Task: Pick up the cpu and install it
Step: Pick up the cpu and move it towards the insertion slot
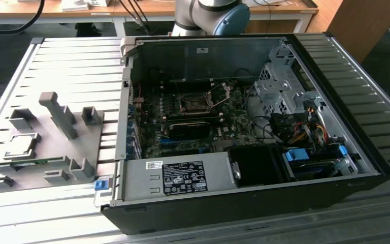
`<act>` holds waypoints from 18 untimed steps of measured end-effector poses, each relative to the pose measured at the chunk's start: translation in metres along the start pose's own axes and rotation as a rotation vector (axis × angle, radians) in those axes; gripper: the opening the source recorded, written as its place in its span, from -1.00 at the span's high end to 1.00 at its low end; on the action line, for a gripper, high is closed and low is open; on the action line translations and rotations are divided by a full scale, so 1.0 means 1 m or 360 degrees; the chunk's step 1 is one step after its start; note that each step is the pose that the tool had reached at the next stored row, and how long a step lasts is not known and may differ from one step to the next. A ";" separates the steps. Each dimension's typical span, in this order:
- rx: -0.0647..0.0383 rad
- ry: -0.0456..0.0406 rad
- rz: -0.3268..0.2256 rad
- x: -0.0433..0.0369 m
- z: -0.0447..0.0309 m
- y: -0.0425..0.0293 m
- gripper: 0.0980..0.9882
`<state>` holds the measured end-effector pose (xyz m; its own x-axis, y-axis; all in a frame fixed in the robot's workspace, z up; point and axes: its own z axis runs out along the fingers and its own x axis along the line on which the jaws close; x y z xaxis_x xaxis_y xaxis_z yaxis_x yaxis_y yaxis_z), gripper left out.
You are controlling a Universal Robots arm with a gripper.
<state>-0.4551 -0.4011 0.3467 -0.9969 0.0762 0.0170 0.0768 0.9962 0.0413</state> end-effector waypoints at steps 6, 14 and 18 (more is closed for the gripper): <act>0.0000 0.0000 0.0000 -0.0002 0.0030 -0.0031 0.98; 0.0000 0.0004 -0.0001 -0.0008 0.0140 -0.0080 0.98; -0.0001 0.0007 -0.0001 -0.0009 0.0209 -0.0090 0.98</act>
<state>-0.4552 -0.4092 0.3254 -0.9969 0.0755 0.0213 0.0764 0.9962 0.0419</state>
